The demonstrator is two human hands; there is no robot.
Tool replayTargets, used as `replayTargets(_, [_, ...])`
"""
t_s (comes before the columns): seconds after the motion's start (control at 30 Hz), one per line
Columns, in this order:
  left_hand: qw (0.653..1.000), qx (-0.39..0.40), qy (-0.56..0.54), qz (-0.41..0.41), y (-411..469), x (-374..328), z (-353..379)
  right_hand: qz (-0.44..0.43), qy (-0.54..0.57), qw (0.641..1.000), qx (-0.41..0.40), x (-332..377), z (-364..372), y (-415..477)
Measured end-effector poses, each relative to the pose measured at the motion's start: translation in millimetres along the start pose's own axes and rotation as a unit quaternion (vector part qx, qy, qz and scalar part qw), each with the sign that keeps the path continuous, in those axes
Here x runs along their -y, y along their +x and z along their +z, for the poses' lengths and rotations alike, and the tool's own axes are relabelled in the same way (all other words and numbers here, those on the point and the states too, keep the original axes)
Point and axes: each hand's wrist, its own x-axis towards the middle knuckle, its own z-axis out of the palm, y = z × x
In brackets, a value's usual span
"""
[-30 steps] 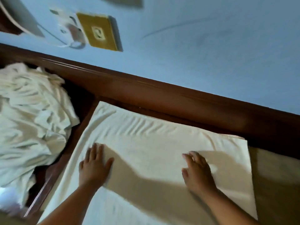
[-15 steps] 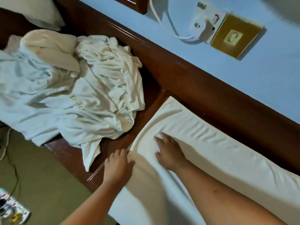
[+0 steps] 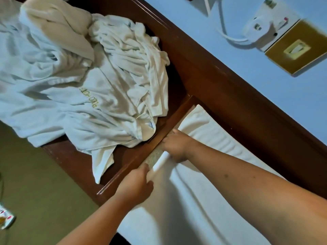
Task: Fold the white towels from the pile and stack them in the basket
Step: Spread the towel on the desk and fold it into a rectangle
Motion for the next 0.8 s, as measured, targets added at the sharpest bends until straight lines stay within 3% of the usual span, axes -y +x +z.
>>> replayTargets(0.1, [0.999, 0.015, -0.043, 0.014, 0.7, -0.2, -2.6, -0.002, -0.004, 0.999, 0.033, -6.8, -6.8, -4.5])
replayTargets(0.37, [0.981, -0.013, -0.192, -0.006, 22.8, -12.1, -4.1, 0.000, -0.039, 0.997, -0.062, -26.7, 0.1, -16.5])
replayTargets(0.53, [0.991, 0.013, -0.122, 0.050, 14.0, -19.2, 5.6, 0.055, -0.030, 0.994, -0.087, -50.7, 18.0, -38.9])
replayTargets(0.8, [0.999, 0.025, 0.029, 0.010, -6.0, -25.8, 20.3, 0.143, -0.082, 0.975, -0.148, -47.7, 67.4, -74.3])
